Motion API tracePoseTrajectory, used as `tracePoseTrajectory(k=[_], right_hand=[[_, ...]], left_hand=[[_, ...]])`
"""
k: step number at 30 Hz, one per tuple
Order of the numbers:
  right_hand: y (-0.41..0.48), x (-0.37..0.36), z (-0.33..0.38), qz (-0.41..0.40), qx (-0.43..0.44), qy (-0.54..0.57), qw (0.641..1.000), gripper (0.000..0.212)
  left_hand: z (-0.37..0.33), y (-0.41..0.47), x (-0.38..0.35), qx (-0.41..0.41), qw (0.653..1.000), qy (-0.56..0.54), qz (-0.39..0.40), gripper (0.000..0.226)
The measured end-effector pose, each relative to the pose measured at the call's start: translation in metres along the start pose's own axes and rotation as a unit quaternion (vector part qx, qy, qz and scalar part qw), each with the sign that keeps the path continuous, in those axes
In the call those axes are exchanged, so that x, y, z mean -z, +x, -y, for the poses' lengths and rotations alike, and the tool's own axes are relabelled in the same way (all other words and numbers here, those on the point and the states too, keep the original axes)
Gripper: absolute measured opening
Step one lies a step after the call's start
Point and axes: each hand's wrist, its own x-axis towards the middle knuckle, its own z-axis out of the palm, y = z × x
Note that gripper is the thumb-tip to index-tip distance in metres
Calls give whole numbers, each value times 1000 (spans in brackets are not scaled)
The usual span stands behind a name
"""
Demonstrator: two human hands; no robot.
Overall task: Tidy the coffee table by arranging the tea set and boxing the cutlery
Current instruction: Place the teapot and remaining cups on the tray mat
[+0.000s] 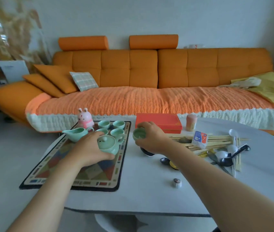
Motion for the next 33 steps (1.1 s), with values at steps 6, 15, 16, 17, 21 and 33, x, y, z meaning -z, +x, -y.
tracePoseTrajectory(k=[6, 15, 16, 17, 21, 33], right_hand=[[15, -36, 25, 44, 13, -23, 999, 63], [27, -75, 46, 90, 24, -49, 994, 67], [27, -78, 46, 92, 18, -46, 995, 68], [27, -80, 46, 90, 14, -43, 995, 69], [28, -81, 45, 85, 3, -50, 995, 72], [7, -83, 89, 97, 196, -88, 972, 71]], left_hand=[[42, -6, 16, 21, 997, 57, 57, 71], [70, -11, 37, 40, 986, 44, 154, 103], [71, -12, 38, 41, 985, 47, 159, 105], [71, -13, 38, 37, 985, 50, 159, 107], [67, -18, 39, 21, 987, 48, 152, 119], [74, -26, 31, -7, 993, 70, 91, 103]])
